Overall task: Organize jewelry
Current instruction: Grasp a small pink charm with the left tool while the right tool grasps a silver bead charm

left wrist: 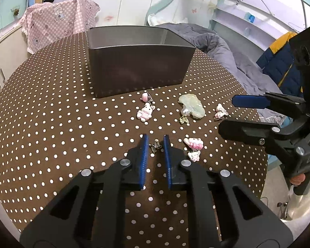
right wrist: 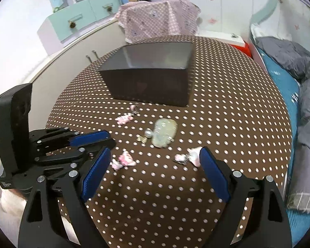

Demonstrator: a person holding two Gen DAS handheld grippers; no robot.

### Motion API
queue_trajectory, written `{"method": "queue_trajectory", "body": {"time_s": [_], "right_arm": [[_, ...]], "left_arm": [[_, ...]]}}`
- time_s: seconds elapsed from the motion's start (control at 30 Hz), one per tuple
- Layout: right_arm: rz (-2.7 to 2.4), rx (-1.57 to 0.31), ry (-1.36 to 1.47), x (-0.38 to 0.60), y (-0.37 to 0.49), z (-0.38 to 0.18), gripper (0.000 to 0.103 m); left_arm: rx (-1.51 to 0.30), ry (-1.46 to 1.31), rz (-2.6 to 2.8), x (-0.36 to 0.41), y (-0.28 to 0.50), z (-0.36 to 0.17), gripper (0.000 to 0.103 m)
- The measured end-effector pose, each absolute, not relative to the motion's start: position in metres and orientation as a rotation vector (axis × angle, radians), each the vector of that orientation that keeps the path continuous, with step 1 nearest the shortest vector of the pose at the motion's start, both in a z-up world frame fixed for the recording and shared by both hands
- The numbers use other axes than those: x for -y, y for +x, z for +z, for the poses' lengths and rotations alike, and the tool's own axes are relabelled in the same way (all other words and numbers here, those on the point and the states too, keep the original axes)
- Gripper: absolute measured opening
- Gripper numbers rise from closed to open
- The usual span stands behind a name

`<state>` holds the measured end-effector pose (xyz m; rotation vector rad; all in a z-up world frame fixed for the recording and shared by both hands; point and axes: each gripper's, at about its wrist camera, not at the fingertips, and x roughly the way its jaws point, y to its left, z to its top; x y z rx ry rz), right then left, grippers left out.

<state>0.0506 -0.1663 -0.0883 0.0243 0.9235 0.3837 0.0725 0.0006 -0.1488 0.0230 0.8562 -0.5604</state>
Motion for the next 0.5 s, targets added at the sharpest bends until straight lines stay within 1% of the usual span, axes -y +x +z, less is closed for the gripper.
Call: {"method": "queue_trajectory", "body": {"time_s": [0.03,0.1,0.13,0.17,0.2,0.27,0.37,0.43,0.47,0.5], "right_arm": [[0.395,-0.916,0.02,0.164,0.051,-0.088,0.078],[0.429,-0.903,0.024,0.159,0.055,-0.088,0.061],[0.445,-0.898,0.024,0.156,0.058,-0.089,0.057],[0.454,-0.897,0.024,0.155,0.06,-0.09,0.05],[0.462,-0.9,0.022,0.153,0.064,-0.092,0.046],[0.458,-0.905,0.001,0.148,0.069,-0.096,0.044],[0.455,-0.895,-0.049,0.139,0.074,-0.1,0.034],[0.459,-0.9,-0.064,0.134,0.077,-0.102,0.03],[0.471,-0.901,-0.064,0.132,0.078,-0.103,0.022],[0.477,-0.907,-0.07,0.131,0.079,-0.105,0.017]], "left_arm": [[-0.855,0.019,-0.559,-0.002,0.072,-0.149,0.013],[-0.856,-0.001,-0.563,-0.006,0.07,-0.15,0.012],[-0.859,-0.012,-0.565,-0.008,0.07,-0.15,0.011],[-0.863,-0.024,-0.57,-0.01,0.071,-0.15,0.011],[-0.868,-0.031,-0.576,-0.011,0.071,-0.15,0.011],[-0.87,-0.032,-0.583,-0.014,0.073,-0.15,0.01],[-0.871,-0.039,-0.588,-0.016,0.072,-0.15,0.01],[-0.872,-0.045,-0.589,-0.019,0.073,-0.149,0.01],[-0.872,-0.047,-0.588,-0.019,0.074,-0.149,0.01],[-0.871,-0.047,-0.587,-0.021,0.075,-0.149,0.01]]}}
